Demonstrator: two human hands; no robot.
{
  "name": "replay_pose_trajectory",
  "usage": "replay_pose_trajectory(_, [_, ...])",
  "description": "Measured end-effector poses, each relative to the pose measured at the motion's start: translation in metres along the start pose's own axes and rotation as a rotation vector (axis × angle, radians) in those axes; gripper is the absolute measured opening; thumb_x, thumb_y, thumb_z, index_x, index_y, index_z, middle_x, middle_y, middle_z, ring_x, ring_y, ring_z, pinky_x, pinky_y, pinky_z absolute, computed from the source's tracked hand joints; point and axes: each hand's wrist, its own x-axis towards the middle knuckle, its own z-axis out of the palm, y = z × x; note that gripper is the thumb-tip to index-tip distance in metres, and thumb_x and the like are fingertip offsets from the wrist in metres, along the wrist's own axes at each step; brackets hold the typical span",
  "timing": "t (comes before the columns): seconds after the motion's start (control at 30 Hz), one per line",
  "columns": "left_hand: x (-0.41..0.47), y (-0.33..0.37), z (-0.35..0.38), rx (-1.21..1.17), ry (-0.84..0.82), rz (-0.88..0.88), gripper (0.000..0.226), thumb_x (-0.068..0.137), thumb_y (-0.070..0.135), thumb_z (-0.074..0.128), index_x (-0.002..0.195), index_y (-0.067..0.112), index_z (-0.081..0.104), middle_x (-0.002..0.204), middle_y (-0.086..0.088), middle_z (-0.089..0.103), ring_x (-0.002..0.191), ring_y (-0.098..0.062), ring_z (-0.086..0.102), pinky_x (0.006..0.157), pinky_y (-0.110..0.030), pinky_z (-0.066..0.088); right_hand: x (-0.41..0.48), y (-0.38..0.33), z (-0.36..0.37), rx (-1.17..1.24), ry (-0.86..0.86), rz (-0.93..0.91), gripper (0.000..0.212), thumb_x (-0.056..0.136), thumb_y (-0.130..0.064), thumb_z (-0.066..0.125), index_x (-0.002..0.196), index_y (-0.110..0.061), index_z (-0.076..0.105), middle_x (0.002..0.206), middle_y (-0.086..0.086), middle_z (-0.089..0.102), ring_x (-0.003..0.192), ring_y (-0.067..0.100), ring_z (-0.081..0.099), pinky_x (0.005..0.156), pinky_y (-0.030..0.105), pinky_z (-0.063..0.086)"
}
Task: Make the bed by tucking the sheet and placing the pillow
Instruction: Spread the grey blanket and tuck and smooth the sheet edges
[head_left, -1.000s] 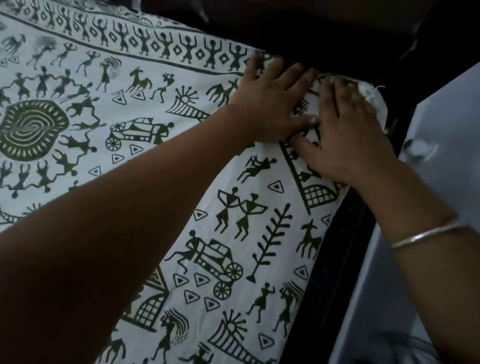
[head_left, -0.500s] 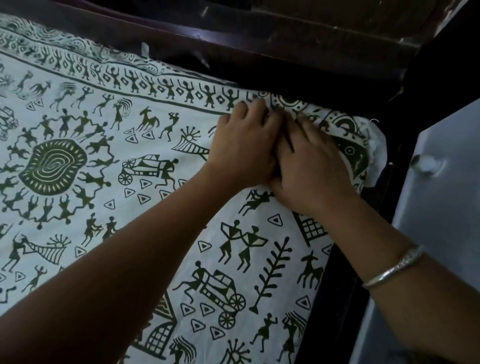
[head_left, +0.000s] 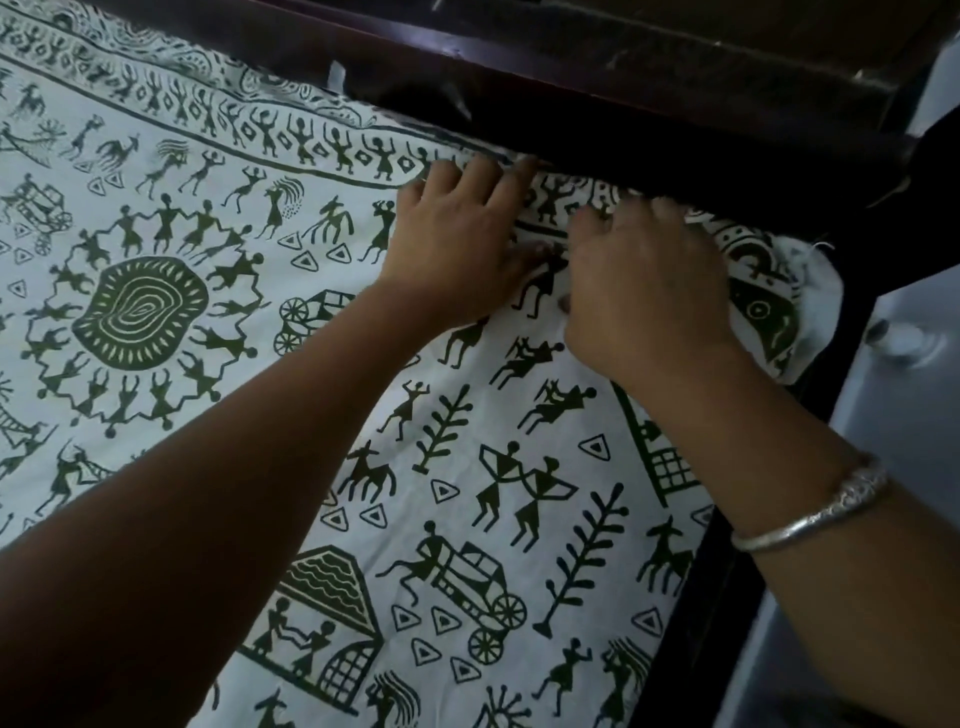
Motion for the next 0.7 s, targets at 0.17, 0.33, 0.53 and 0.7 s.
replay_pose_trajectory(0.17, [0.007, -0.002, -0.003, 0.016, 0.039, -0.001, 0.047, 0.092, 0.043, 0.044, 0.132, 0.018, 0.043, 0.129, -0.012, 0.046, 0.119, -0.034, 0.041, 0.098, -0.050, 0.030, 0.010, 0.004, 0.009, 0.136, -0.040, -0.044, 0.073, 0.084, -0.024, 0.060, 0.145, -0.004, 0.026, 0.138, 0.018, 0.041, 0.119, 0.036, 0.039, 0.095, 0.046, 0.036])
replay_pose_trajectory(0.33, [0.003, -0.006, -0.005, 0.062, 0.072, 0.024, 0.049, 0.088, 0.047, 0.039, 0.124, 0.014, 0.050, 0.126, -0.013, 0.049, 0.120, -0.034, 0.042, 0.102, -0.050, 0.027, 0.019, -0.003, 0.010, 0.154, -0.117, -0.084, 0.060, 0.079, -0.020, 0.060, 0.134, -0.005, 0.041, 0.132, 0.018, 0.039, 0.120, 0.034, 0.036, 0.096, 0.043, 0.035])
replay_pose_trajectory(0.53, [0.004, -0.004, 0.006, -0.003, -0.098, 0.044, 0.065, 0.094, 0.052, 0.024, 0.149, 0.019, 0.017, 0.157, -0.010, 0.017, 0.145, -0.026, 0.007, 0.116, -0.053, 0.001, 0.028, -0.007, 0.021, 0.106, -0.289, 0.023, 0.074, 0.090, -0.045, 0.033, 0.151, -0.016, 0.002, 0.157, 0.018, 0.007, 0.143, 0.034, 0.008, 0.116, 0.045, 0.003])
replay_pose_trajectory(0.7, [0.037, -0.010, -0.002, -0.028, -0.185, 0.070, 0.058, 0.099, 0.046, 0.020, 0.150, 0.019, 0.017, 0.155, -0.010, 0.021, 0.144, -0.028, 0.011, 0.116, -0.053, 0.000, 0.047, -0.005, 0.029, 0.186, -0.263, 0.158, 0.068, 0.092, -0.049, 0.031, 0.149, -0.018, 0.015, 0.151, 0.019, 0.026, 0.137, 0.038, 0.025, 0.110, 0.049, 0.018])
